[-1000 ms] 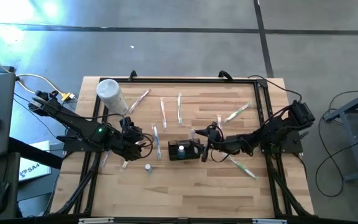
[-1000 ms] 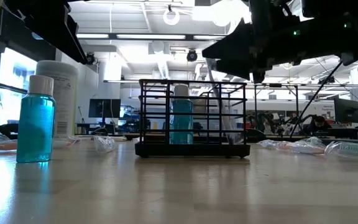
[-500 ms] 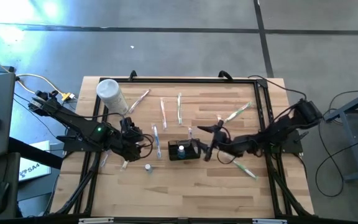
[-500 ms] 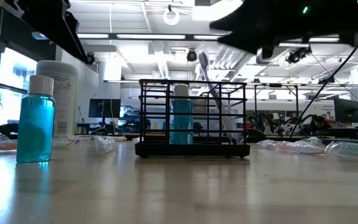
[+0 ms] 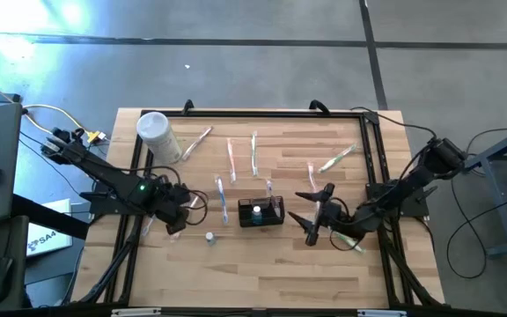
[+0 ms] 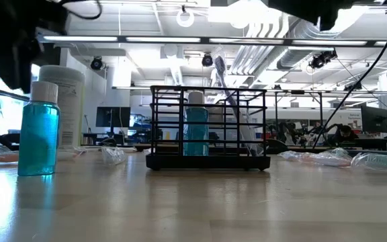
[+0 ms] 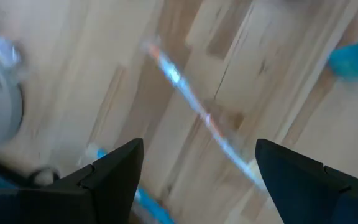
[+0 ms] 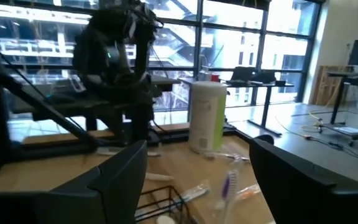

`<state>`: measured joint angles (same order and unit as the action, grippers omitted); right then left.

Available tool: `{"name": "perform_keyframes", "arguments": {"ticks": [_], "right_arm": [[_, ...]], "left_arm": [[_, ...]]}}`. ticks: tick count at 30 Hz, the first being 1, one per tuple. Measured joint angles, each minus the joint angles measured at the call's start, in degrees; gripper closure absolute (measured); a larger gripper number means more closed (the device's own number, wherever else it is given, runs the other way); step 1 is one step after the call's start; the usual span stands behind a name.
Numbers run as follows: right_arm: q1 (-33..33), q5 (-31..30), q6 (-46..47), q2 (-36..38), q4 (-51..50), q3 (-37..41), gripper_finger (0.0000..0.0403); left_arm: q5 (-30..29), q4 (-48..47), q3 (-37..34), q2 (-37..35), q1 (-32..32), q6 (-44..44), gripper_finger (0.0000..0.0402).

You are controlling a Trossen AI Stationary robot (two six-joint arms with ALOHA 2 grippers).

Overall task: Pick & Place toothbrushing station
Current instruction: Put the right blue toothbrush into the black wire organizer

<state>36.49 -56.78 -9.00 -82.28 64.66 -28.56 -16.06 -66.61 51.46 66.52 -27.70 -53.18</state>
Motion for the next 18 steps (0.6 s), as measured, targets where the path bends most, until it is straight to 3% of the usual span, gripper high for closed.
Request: {"name": "perform_keyframes", "arguments": {"ticks": [4, 8, 10, 18], "right_arm": [[0.8, 0.01, 1.65, -0.26, -1.37, 0.0, 0.0129], [0.78, 0.01, 1.82, -0.22, -1.08, 0.0, 0.0135], [0.78, 0.2, 1.84, -0.22, -1.15, 0.0, 0.0138], [0.76, 0.31, 1.84, -0.22, -1.13, 0.0, 0.0148]], "left_arm": [[-1.15, -0.89, -0.95, -0.01, -0.83, -3.89, 0.0098], [-9.99, -0.73, -0.87, -0.02, -0.7, -0.69, 0.0098], [-14.79, -0.82, 0.02, -0.04, 0.04, 4.58, 0.0098], [-22.04, 0.34, 2.3, -0.04, 7.8, 29.02, 0.0098]]}}
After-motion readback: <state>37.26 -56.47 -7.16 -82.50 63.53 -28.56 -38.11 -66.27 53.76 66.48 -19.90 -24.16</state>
